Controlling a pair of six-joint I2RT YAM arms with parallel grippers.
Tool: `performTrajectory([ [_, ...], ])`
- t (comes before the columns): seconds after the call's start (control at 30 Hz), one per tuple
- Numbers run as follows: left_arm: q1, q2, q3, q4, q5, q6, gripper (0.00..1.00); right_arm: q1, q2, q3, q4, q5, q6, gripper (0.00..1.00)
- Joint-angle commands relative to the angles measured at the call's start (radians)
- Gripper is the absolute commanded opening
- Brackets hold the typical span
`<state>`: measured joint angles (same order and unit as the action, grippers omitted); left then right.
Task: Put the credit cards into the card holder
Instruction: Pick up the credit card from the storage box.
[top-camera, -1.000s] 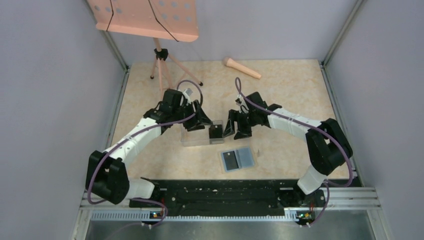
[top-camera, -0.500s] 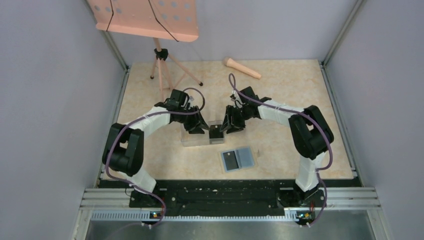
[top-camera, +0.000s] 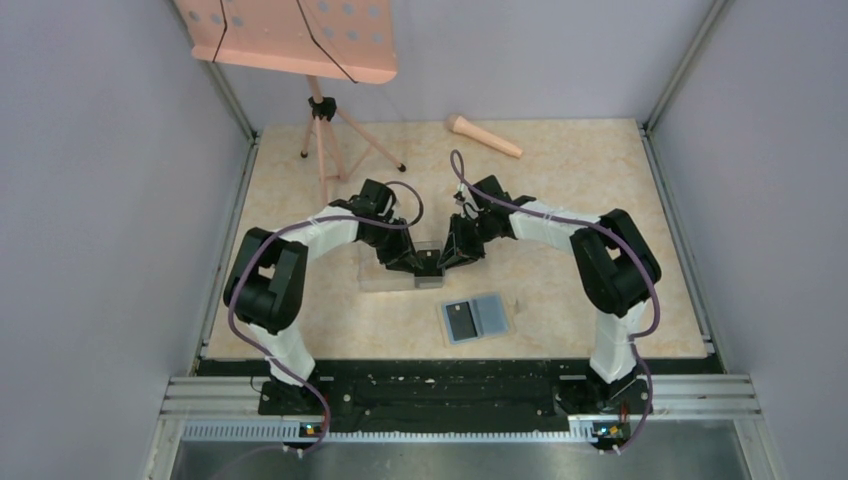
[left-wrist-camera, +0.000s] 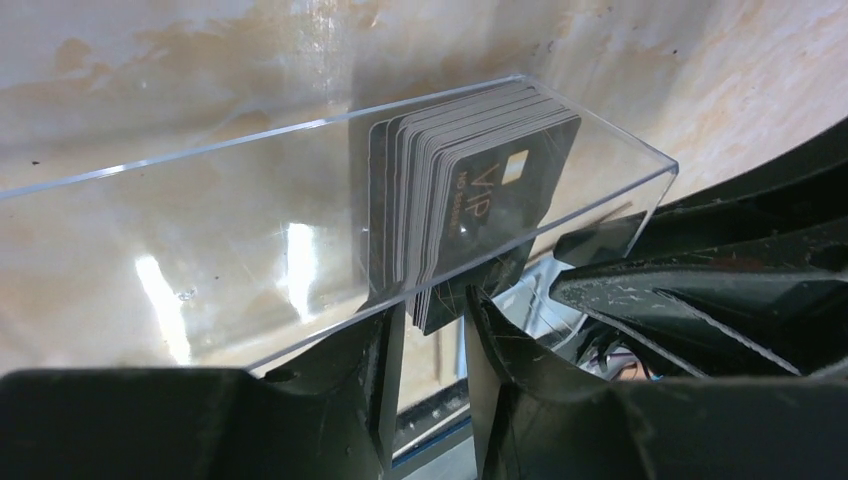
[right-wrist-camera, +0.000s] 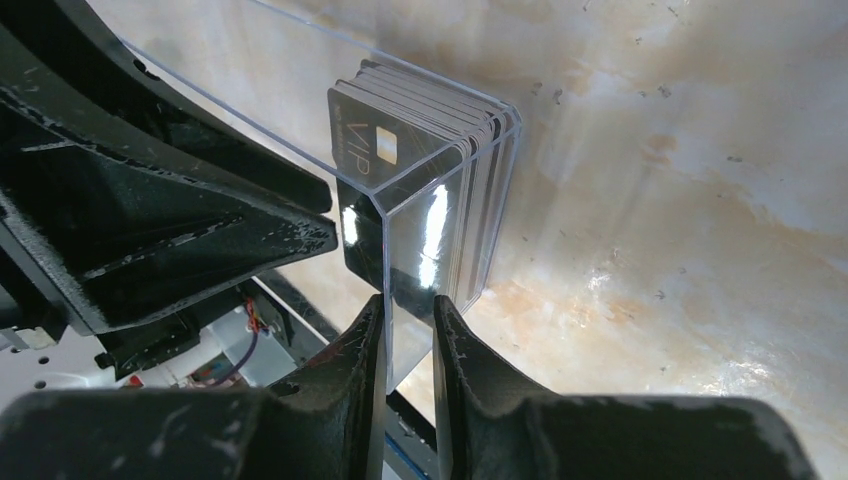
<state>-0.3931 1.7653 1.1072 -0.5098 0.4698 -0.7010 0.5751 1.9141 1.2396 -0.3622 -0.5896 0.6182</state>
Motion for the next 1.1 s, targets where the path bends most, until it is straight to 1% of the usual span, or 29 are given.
performTrajectory([
  [0.0, -0.013, 0.028, 0.045, -0.026, -0.05, 0.032, 0.31, 0.017, 0.016, 0.041, 0.019, -0.027, 0.006, 0.12],
  [0.33, -0.034, 0.077, 0.098, -0.043, -0.053, 0.049, 0.08, 0.019, 0.016, 0.039, 0.019, -0.03, 0.007, 0.1],
  [0.43, -0.047, 0.062, 0.117, -0.068, -0.089, 0.063, 0.01, 0.019, 0.015, 0.038, 0.019, -0.032, 0.005, 0.1],
  [0.47, -0.053, 0.057, 0.123, -0.08, -0.1, 0.07, 0.0, 0.019, 0.015, 0.038, 0.019, -0.033, 0.005, 0.1],
  [0.8, -0.105, 0.026, 0.215, -0.19, -0.224, 0.119, 0.01, 0.02, 0.014, 0.037, 0.019, -0.038, 0.002, 0.1],
  [0.83, -0.11, 0.028, 0.227, -0.2, -0.233, 0.124, 0.03, 0.02, 0.013, 0.036, 0.019, -0.039, 0.002, 0.1],
  [0.9, -0.118, 0.036, 0.245, -0.221, -0.246, 0.137, 0.13, 0.021, 0.012, 0.036, 0.018, -0.039, 0.003, 0.1],
  [0.97, -0.127, 0.046, 0.262, -0.241, -0.258, 0.147, 0.19, 0.02, 0.011, 0.036, 0.018, -0.04, 0.003, 0.1],
  [1.07, -0.141, 0.064, 0.284, -0.267, -0.276, 0.162, 0.2, 0.02, 0.01, 0.037, 0.017, -0.041, 0.003, 0.1],
])
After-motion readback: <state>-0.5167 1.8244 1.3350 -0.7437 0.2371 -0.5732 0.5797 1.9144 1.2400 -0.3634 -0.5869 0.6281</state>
